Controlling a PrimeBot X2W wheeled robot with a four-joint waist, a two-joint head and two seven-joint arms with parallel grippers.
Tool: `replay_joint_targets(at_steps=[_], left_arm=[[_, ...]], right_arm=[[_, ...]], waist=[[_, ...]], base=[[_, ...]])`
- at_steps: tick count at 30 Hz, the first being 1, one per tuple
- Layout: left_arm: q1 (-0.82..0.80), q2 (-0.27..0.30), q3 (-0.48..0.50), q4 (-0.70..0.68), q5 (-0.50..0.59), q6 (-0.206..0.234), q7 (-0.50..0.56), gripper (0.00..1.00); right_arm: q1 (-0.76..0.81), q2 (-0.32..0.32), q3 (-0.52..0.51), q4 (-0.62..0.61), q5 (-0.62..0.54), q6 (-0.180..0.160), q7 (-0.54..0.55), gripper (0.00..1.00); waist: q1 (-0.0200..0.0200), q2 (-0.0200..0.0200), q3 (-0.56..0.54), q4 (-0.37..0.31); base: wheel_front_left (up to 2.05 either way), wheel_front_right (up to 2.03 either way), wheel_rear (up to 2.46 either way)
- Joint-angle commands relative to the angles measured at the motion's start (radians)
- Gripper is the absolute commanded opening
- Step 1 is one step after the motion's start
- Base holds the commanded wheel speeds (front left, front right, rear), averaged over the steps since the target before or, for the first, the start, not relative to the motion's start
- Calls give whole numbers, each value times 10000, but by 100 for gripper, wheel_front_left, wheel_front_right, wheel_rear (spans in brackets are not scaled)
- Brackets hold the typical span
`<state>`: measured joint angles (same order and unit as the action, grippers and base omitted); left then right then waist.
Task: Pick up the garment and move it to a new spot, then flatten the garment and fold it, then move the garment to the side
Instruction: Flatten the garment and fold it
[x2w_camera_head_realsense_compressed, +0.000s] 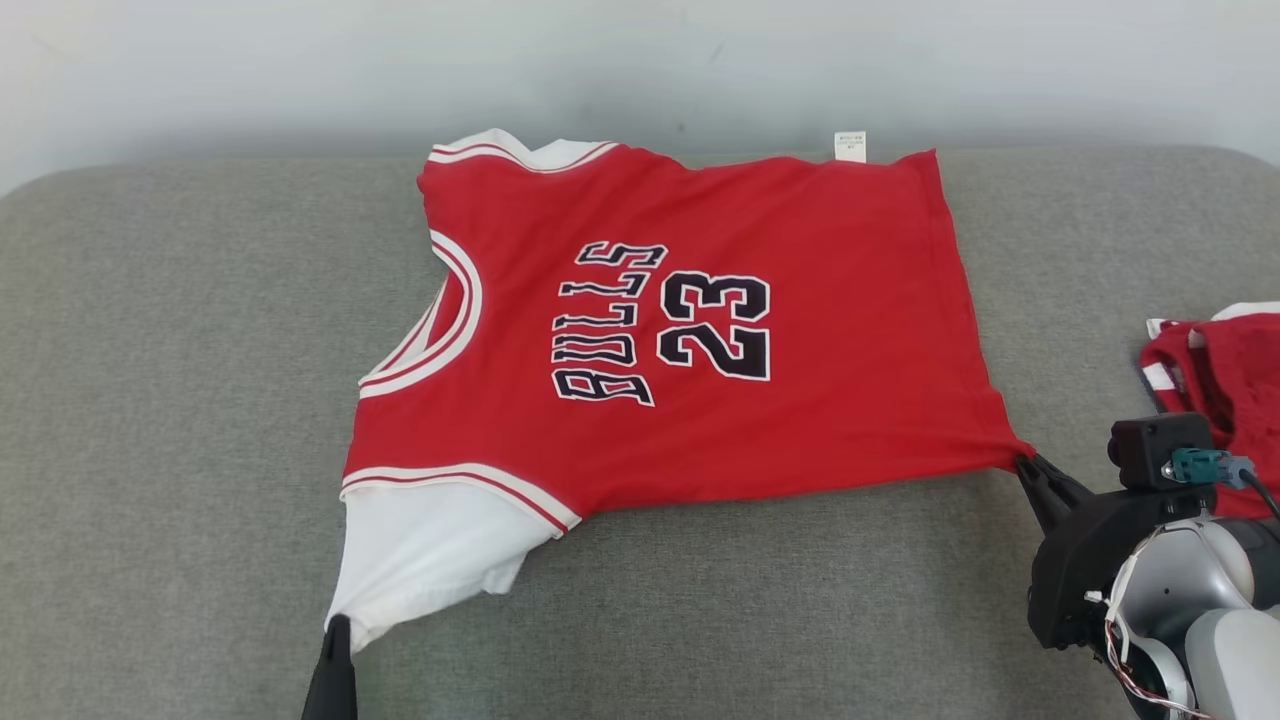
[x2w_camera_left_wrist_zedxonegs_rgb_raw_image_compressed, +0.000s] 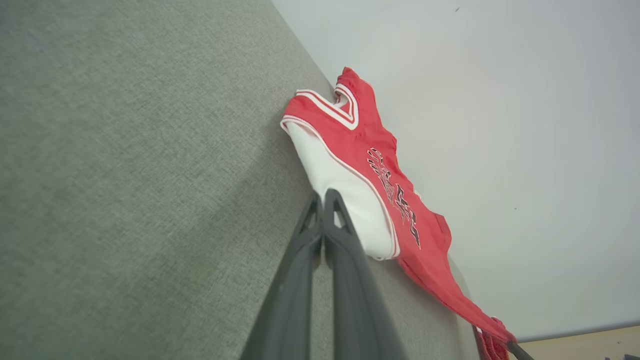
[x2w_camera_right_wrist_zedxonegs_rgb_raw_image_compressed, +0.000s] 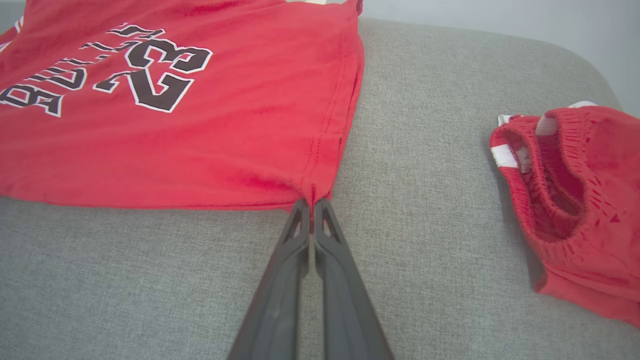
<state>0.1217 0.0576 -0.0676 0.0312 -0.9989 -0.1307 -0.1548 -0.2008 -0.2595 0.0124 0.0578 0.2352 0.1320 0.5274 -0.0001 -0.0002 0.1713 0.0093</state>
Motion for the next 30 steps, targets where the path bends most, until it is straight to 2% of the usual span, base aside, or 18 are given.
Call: replay_joint_targets(at_steps=[1, 5, 12, 21, 27, 30], left_arm=[[193, 78, 15, -93, -148, 17, 106, 0], [700, 197, -110, -543, -686, 14, 637, 0], [1818, 417, -224, -1872, -2654, 11, 1903, 0], [2682, 742, 67, -3513, -4760, 10, 2881, 0], [3549, 1506, -453, -3941, -5306, 159, 4181, 0], [3914, 1705, -316, -4168, -5461, 273, 4334, 0]], right_arm=[[157, 34, -31, -14, -85, -24, 31, 0], [336, 115, -264, -165, -104, -24, 268, 0], [1018, 281, -762, -714, -90, -24, 1015, 0], [2205, 674, -1376, -1927, -15, -24, 1813, 0], [2864, 854, -1389, -2418, 88, -24, 2370, 0], [3117, 932, -1487, -2516, 44, -24, 2515, 0]], waist=[[1, 2, -61, 96], [1, 2, -109, 202], [1, 2, -127, 338], [1, 2, -237, 347], [1, 2, -338, 159], [1, 2, -379, 103]], base=[[0, 0, 0], [0, 0, 0], [0, 0, 0], [0, 0, 0], [0, 0, 0], [0, 0, 0]])
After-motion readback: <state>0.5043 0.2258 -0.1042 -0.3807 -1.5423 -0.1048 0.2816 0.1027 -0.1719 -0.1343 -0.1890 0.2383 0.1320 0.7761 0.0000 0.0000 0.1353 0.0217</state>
